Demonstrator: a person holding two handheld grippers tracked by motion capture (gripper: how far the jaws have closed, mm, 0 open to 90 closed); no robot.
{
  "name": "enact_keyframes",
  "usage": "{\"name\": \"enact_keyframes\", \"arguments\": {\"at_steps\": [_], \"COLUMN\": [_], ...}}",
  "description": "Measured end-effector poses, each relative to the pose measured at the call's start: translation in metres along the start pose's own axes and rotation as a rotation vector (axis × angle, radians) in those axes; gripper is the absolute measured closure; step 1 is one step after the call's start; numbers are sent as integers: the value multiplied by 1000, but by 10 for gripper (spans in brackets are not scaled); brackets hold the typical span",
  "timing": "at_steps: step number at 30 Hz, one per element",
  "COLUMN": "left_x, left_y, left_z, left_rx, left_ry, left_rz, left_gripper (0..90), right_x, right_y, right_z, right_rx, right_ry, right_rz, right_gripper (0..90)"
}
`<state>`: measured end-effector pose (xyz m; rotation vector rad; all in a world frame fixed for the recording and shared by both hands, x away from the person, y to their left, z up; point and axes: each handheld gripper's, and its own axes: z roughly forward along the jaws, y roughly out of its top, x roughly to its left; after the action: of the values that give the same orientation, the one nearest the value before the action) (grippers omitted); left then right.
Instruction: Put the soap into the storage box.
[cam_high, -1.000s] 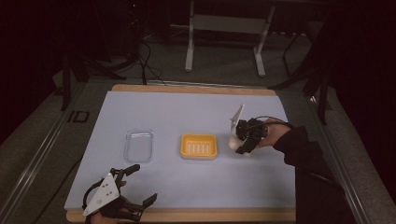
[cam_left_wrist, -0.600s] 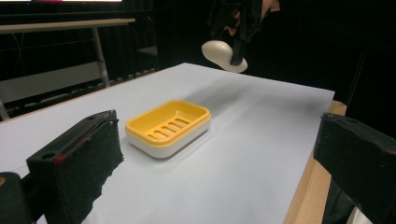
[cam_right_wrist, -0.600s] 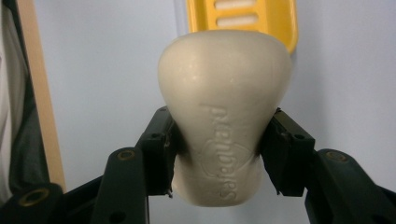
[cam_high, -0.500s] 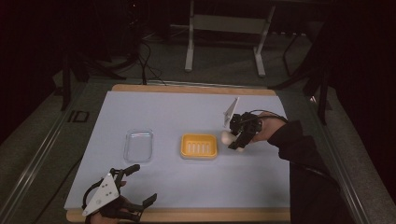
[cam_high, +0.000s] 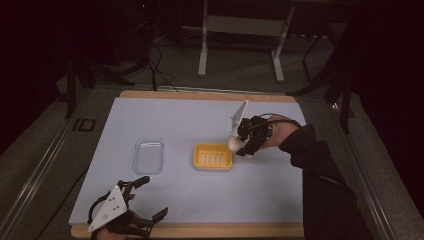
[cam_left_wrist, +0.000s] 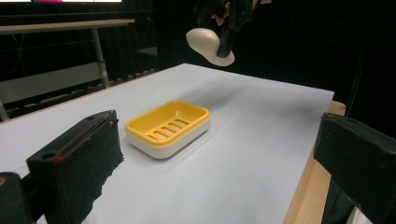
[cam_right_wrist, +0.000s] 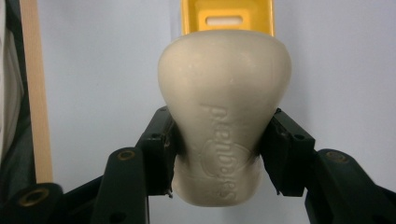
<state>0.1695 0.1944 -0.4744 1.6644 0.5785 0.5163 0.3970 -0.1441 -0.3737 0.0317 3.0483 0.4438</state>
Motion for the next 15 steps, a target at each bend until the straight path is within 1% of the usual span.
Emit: {"name": "enact_keyframes", "arguments": {"at_steps": [7,15], "left_x": [0,0], "left_y": [0,0], "left_z": [0,-1], "left_rx": [1,-1], "left_ry": [0,0], "left_rz": [2,4], "left_gripper": [11,11], "right_x": [-1,0], "right_y": [10,25], "right_z": [-1,3], "right_rx": [-11,-22], "right_ry": [-3,0], "right_rz": [-22,-49], "right_gripper": [497,497]}}
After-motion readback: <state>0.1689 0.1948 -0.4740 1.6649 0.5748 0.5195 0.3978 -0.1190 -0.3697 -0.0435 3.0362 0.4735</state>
